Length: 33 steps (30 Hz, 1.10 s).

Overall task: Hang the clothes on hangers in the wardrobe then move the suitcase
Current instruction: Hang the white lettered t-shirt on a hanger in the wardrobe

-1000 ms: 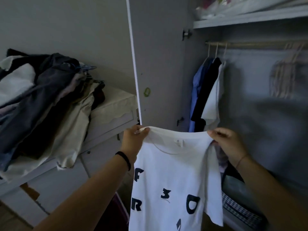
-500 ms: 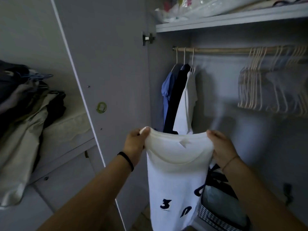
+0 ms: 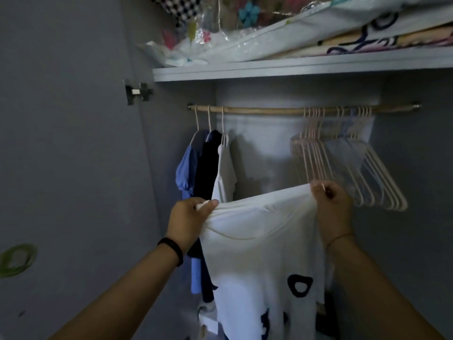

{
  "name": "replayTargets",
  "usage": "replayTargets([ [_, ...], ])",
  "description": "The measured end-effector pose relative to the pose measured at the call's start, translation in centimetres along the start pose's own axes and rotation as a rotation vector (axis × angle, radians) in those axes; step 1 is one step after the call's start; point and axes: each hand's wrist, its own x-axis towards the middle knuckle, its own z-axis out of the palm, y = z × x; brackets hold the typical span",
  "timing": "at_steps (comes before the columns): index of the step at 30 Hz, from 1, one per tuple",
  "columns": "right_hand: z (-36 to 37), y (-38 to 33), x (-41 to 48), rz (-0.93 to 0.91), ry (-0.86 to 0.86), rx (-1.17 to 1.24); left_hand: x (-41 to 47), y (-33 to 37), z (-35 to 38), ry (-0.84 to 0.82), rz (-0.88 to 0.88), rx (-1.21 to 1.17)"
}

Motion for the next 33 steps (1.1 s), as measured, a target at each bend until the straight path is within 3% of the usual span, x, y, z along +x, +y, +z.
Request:
replayTargets([
  [4, 0.5, 1.0, 2.4, -0.035, 0.066, 0.016, 4.7, -1.1, 1.1, -0.067, 0.001, 0.028],
  [6, 0.2, 1.8, 3.3, -0.038, 0.042, 0.011, 6.5, -1.1, 2.0, -0.120, -0.099, -0.152],
  [10, -0.3, 4.1, 5.3, 0.030, -0.087, -0.070, 7.9, 1.0, 4.1, -0.265, -0.332, -0.581],
  [16, -0.3, 4.4, 8.2, 0.059, -0.356, -0.259, 10.0, 3.7, 7.0, -0.375, -0.382, -0.750],
  [18, 0.0, 3.5, 9.8, 0.057, -0.368, -0.296, 10.6, 4.7, 7.8, -0.400, -0.381, -0.770],
  [23, 1.6, 2.4, 16.3, -0.036, -0.185, -0.322, 11.7, 6.5, 10.1, -0.352, -0.365, -0.740],
  [33, 6.5, 7.1, 21.8, 0.052, -0.268, -0.512, 12.9, 6.0, 10.4, -0.266, -0.453, -0.736],
])
